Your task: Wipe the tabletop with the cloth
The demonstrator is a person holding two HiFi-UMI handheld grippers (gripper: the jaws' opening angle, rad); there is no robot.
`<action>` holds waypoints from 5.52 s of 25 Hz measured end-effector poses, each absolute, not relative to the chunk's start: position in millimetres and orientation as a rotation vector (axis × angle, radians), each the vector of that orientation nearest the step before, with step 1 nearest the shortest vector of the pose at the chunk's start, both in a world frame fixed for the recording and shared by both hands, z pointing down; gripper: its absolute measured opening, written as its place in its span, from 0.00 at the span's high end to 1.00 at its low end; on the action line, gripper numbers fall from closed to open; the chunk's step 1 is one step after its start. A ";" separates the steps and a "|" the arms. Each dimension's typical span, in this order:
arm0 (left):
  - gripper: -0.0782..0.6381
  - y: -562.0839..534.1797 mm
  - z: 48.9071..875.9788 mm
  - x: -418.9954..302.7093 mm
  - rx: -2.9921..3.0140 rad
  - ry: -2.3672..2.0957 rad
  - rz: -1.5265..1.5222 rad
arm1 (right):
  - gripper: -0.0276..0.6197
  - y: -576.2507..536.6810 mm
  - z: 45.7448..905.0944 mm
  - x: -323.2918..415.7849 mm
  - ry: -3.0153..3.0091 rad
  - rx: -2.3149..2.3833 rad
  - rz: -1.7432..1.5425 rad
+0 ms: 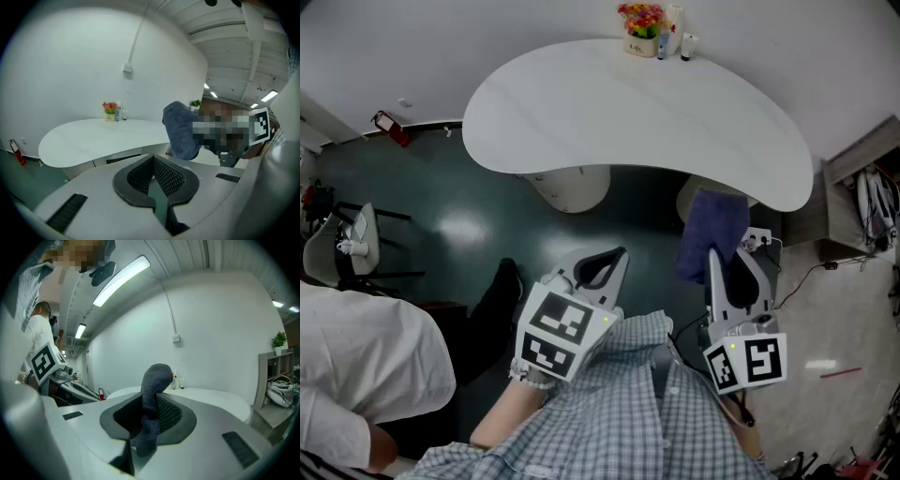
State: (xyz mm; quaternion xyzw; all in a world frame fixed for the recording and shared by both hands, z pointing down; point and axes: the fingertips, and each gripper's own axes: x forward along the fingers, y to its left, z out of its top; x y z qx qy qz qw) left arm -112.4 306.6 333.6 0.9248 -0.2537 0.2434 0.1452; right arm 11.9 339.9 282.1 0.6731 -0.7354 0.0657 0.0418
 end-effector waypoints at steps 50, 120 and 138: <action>0.89 232.3 342.6 -101.6 2.642 -0.808 0.703 | 0.84 261.0 284.7 56.3 -2.221 2.065 0.151; 0.89 -11.3 361.0 24.7 2.542 -0.758 0.813 | 0.84 105.0 526.8 272.2 -1.601 1.878 0.775; 0.89 -46.9 361.2 -32.7 2.504 -0.860 0.778 | 0.84 43.3 525.2 162.3 -1.786 1.729 0.728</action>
